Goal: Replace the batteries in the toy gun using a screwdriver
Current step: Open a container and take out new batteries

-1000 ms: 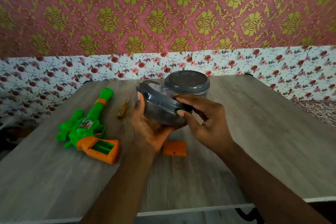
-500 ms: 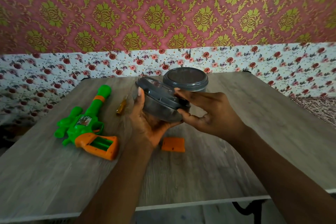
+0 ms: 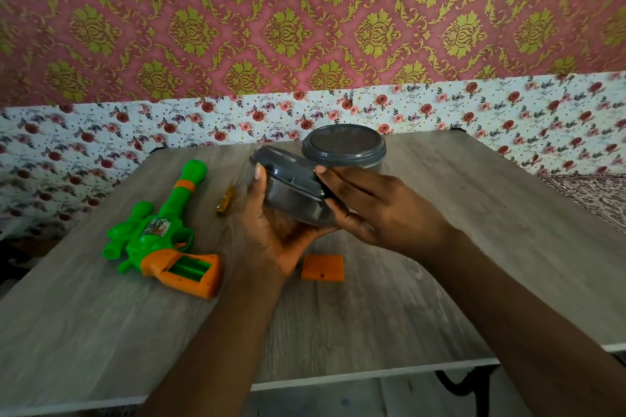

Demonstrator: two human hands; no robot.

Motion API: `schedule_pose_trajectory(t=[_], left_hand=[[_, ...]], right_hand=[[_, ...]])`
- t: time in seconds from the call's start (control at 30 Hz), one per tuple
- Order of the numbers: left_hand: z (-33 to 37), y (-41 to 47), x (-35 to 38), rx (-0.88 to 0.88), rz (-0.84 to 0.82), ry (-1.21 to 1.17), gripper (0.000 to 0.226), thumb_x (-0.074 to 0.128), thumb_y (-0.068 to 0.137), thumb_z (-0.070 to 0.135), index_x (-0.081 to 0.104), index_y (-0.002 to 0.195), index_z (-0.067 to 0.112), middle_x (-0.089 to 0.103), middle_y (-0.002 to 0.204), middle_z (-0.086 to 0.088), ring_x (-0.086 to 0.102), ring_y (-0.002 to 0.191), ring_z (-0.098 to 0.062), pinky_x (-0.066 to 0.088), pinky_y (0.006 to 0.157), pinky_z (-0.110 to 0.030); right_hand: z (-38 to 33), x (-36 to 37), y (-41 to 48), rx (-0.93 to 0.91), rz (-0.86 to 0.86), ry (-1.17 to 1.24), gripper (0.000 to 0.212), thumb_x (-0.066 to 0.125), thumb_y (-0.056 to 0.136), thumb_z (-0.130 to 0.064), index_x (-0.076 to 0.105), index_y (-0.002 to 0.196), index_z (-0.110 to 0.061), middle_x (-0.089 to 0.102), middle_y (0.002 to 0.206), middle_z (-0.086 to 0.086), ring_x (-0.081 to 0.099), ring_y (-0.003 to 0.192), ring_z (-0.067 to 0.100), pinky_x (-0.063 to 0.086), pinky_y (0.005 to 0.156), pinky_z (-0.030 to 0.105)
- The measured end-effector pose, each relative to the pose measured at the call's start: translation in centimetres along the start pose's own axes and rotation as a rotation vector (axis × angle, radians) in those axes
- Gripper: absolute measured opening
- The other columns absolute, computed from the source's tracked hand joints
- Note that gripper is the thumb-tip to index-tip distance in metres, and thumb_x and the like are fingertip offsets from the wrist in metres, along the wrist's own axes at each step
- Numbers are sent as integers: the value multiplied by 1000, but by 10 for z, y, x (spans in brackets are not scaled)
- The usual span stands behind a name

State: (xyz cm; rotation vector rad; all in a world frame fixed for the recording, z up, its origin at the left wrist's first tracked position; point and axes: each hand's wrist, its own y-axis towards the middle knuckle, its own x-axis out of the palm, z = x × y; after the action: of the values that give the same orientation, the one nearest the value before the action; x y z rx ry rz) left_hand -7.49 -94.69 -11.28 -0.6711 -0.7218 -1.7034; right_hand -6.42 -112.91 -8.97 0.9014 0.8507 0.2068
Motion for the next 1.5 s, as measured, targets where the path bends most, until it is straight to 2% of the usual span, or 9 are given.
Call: schedule_pose_trajectory(t=[0.17,0.33,0.5,0.7,0.83,1.07,1.27,1.4,1.5], left_hand=[[-1,3,-1,-7,11,-12,67,47,91,60,56,143,19,60,140,-23,60,125,-43,53,86,-63],[-1,3,-3,-7,28,5,68,47,90,61,54,145,21,62,138,-23,63,122,-44,53,85,-65],[1,4,-5,28,51,32,67,47,89,59,53,145,22,65,134,-20,65,119,-44,54,83,-68],[3,3,-8,39,98,74,65,48,95,58,50,148,20,62,137,-23,64,119,-46,54,83,-67],[0,0,-6,14,103,69,63,48,97,58,52,147,19,64,135,-23,65,119,-44,55,84,-65],[-1,0,-1,4,71,19,66,46,92,60,59,139,16,67,131,-21,67,117,-41,57,82,-63],[-1,1,-4,27,57,28,66,47,92,58,56,142,16,66,132,-21,66,117,-42,56,83,-63],[-5,2,-2,10,20,7,57,48,93,56,62,134,18,70,126,-17,68,116,-38,55,89,-62],[-7,4,-2,-1,39,-15,51,48,95,54,66,130,20,71,127,-15,70,114,-34,55,93,-61]], right_hand=[[-3,2,-1,-10,-2,-64,42,59,103,-17,59,133,12,69,122,26,71,105,35,61,88,42],[-4,15,-5,-24,-40,-133,47,48,108,-19,50,140,15,61,133,34,64,118,45,60,91,50],[-8,20,-9,64,-34,22,47,54,104,-14,48,143,11,59,139,30,62,124,43,60,92,51],[-7,17,1,171,-28,196,45,58,99,-17,57,139,5,67,127,22,70,103,34,60,87,39],[-6,14,4,136,-37,102,44,56,97,-18,61,133,7,70,116,21,70,92,32,58,76,36],[1,14,11,51,-19,50,44,58,93,-14,63,126,14,71,109,28,71,84,42,61,64,48],[5,12,14,130,-10,186,40,68,90,-14,67,125,7,72,115,21,72,96,38,61,73,47],[-2,9,23,197,-5,220,40,61,101,-28,68,129,-2,72,121,14,71,101,30,60,78,42],[-11,14,33,231,-6,186,45,52,104,-33,66,132,-2,71,123,17,71,102,34,60,79,46]])
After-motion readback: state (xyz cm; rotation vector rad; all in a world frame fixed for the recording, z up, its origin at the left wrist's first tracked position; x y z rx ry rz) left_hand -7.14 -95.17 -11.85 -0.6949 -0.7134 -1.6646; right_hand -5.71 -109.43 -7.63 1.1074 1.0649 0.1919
